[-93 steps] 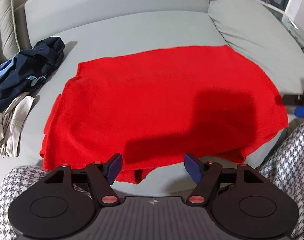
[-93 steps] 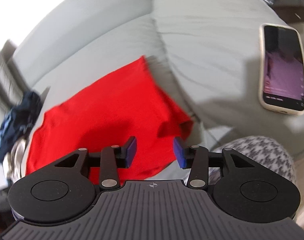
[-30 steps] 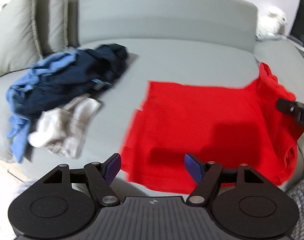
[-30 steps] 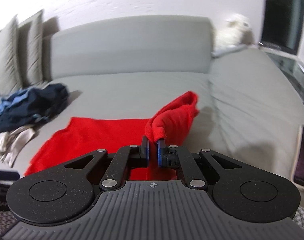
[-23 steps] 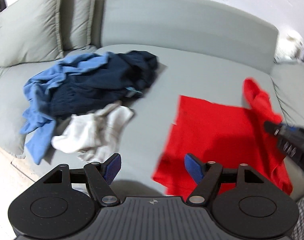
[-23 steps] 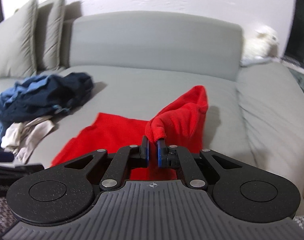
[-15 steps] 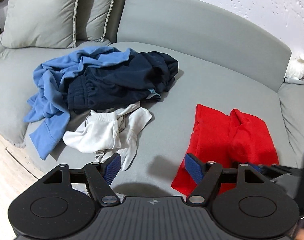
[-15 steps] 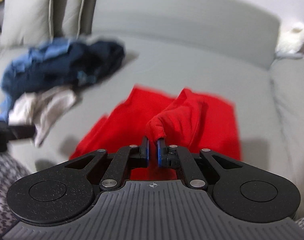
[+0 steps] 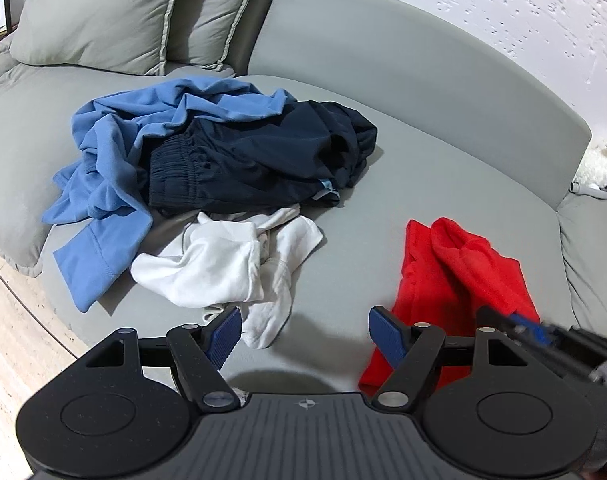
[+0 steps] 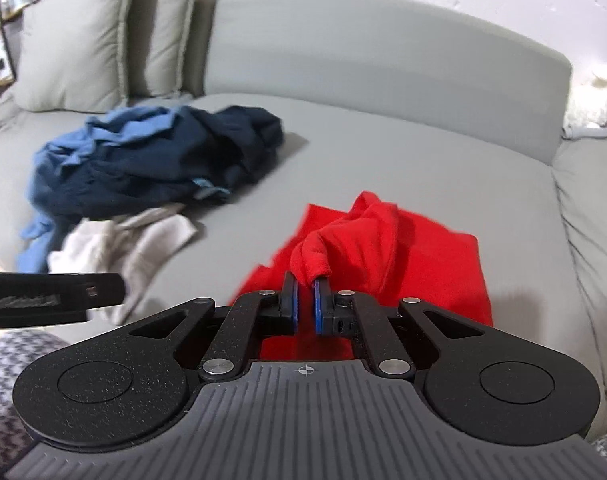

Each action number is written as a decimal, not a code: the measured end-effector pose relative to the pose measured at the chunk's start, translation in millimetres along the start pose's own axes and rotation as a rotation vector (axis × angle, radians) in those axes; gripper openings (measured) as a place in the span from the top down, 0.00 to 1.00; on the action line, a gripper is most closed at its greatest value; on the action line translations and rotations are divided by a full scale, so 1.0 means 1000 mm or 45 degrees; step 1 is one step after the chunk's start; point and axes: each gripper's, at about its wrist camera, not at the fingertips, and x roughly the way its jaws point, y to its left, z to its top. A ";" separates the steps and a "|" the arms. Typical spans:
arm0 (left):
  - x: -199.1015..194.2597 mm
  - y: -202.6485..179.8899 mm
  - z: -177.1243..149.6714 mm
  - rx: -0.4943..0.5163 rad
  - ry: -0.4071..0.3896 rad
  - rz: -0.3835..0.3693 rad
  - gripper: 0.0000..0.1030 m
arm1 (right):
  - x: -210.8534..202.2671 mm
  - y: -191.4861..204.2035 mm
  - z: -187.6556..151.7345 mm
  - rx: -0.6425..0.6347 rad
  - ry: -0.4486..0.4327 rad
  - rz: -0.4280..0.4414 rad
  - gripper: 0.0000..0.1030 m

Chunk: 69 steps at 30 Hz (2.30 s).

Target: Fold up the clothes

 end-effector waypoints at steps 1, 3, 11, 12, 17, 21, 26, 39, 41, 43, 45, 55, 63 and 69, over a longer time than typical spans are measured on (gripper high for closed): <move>0.000 0.001 0.000 -0.002 0.001 0.004 0.32 | 0.001 0.005 -0.002 -0.017 0.007 0.007 0.93; 0.000 0.002 -0.001 -0.004 0.006 0.013 0.32 | 0.003 0.012 -0.005 -0.046 0.018 0.011 0.93; -0.001 -0.004 -0.005 0.034 0.016 0.045 0.33 | 0.020 0.029 -0.015 -0.206 0.157 0.114 0.72; 0.000 -0.007 -0.007 0.047 0.020 0.039 0.34 | 0.015 0.027 -0.019 -0.201 0.155 0.152 0.71; 0.005 -0.027 -0.021 0.180 0.042 -0.001 0.44 | -0.009 0.006 -0.035 -0.148 0.140 0.277 0.71; 0.014 -0.046 -0.031 0.252 0.048 -0.042 0.43 | -0.018 -0.027 -0.046 -0.078 0.128 0.253 0.71; 0.036 -0.061 -0.034 0.245 0.068 -0.059 0.42 | -0.020 -0.068 -0.059 0.032 0.146 0.214 0.71; 0.071 -0.052 -0.043 0.053 0.161 0.195 0.87 | 0.009 -0.114 -0.090 0.004 0.234 0.191 0.75; 0.061 -0.042 -0.042 -0.027 0.127 0.118 0.83 | 0.007 -0.115 -0.088 0.000 0.242 0.192 0.75; 0.044 -0.048 -0.042 0.013 0.038 0.073 0.78 | 0.005 -0.117 -0.087 -0.002 0.250 0.195 0.75; 0.024 -0.061 -0.043 0.111 -0.081 -0.002 0.77 | 0.002 -0.119 -0.085 0.029 0.251 0.207 0.74; 0.027 -0.135 -0.039 0.375 -0.186 -0.327 0.78 | -0.010 -0.133 -0.063 0.116 0.070 0.192 0.88; 0.090 -0.143 -0.025 0.370 -0.096 -0.303 0.82 | 0.026 -0.131 -0.046 0.092 0.085 0.202 0.90; 0.104 -0.100 -0.020 0.121 -0.029 -0.302 0.90 | 0.053 -0.132 -0.055 0.061 0.160 0.182 0.97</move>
